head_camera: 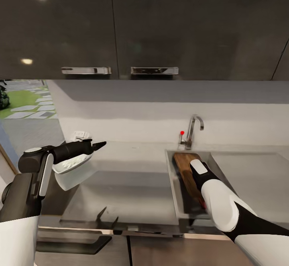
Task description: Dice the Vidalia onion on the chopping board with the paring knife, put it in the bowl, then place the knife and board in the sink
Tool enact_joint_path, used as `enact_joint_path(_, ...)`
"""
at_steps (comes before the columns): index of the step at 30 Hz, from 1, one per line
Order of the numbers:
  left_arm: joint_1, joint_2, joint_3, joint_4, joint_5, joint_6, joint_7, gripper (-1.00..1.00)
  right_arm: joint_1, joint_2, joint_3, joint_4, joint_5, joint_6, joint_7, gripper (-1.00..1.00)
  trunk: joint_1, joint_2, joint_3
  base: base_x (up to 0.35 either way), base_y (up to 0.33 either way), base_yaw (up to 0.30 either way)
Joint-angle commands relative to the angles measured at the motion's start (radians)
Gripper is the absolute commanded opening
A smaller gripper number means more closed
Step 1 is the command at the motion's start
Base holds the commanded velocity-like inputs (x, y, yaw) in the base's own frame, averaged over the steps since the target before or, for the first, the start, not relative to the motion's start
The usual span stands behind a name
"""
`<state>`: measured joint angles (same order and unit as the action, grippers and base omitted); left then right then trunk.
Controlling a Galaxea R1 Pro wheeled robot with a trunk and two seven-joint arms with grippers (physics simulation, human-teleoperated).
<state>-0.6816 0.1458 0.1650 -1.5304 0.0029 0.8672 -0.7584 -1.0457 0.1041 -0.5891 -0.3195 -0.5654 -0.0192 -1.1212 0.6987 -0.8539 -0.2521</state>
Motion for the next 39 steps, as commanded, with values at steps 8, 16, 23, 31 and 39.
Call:
enact_joint_path(8, -0.001, 0.000, 0.002, 0.000, 0.000, 0.007, -0.004, 1.00, 0.000, 0.000, 0.002, 0.002, -0.005, -0.005, -0.002, -1.00, 0.000, -0.001, -0.001, 0.031, 0.000, 0.000)
enact_joint_path(16, -0.001, 0.000, 0.002, 0.000, 0.000, 0.007, -0.004, 1.00, 0.000, 0.000, 0.002, 0.002, -0.005, -0.005, -0.003, -1.00, 0.000, -0.001, -0.001, 0.001, 0.000, 0.000)
enact_joint_path(23, -0.001, 0.000, 0.002, 0.000, 0.000, 0.007, -0.004, 1.00, 0.000, 0.000, 0.002, 0.002, -0.005, -0.006, -0.003, -1.00, 0.000, -0.001, -0.001, 0.000, 0.000, 0.000)
enact_joint_path(31, -0.001, 0.001, 0.003, 0.000, 0.000, 0.007, -0.004, 1.00, 0.000, 0.000, 0.002, 0.005, -0.004, -0.012, -0.003, -1.00, 0.000, -0.001, -0.001, 0.000, 0.000, 0.000)
enact_joint_path(39, -0.001, 0.001, 0.002, 0.000, 0.000, 0.007, -0.004, 1.00, 0.000, 0.000, 0.002, 0.055, -0.004, -0.058, -0.002, -1.00, 0.000, -0.001, -0.001, 0.000, 0.000, 0.000)
